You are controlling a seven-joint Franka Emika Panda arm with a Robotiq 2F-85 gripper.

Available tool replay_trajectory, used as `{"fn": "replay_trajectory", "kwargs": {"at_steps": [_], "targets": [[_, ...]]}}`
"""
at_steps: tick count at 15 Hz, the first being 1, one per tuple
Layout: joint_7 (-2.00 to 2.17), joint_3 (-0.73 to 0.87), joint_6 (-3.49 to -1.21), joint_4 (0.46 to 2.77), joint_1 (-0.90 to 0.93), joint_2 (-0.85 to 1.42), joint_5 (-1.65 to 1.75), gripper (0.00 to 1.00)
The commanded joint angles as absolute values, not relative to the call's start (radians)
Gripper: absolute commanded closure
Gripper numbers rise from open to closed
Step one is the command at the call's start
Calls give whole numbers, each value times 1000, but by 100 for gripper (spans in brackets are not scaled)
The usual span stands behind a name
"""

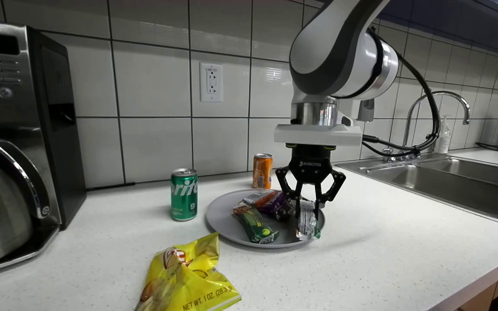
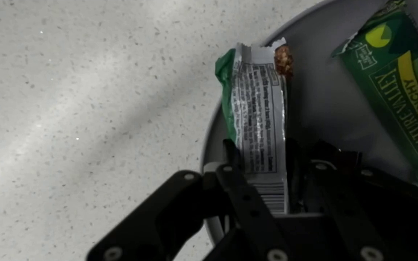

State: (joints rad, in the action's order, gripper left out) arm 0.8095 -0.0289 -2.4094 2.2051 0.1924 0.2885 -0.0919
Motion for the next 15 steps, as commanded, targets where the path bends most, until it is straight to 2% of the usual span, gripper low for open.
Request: {"fn": "replay_trajectory", "kwargs": {"at_steps": [1, 12, 13, 15], "targets": [[836, -26, -2430, 2220, 189, 281, -93, 90], [816, -28, -2438, 2191, 186, 320, -100, 90], [816, -28, -2437, 2189, 187, 322, -99, 40], [814, -28, -2435, 2187, 189, 319, -94, 32]]}}
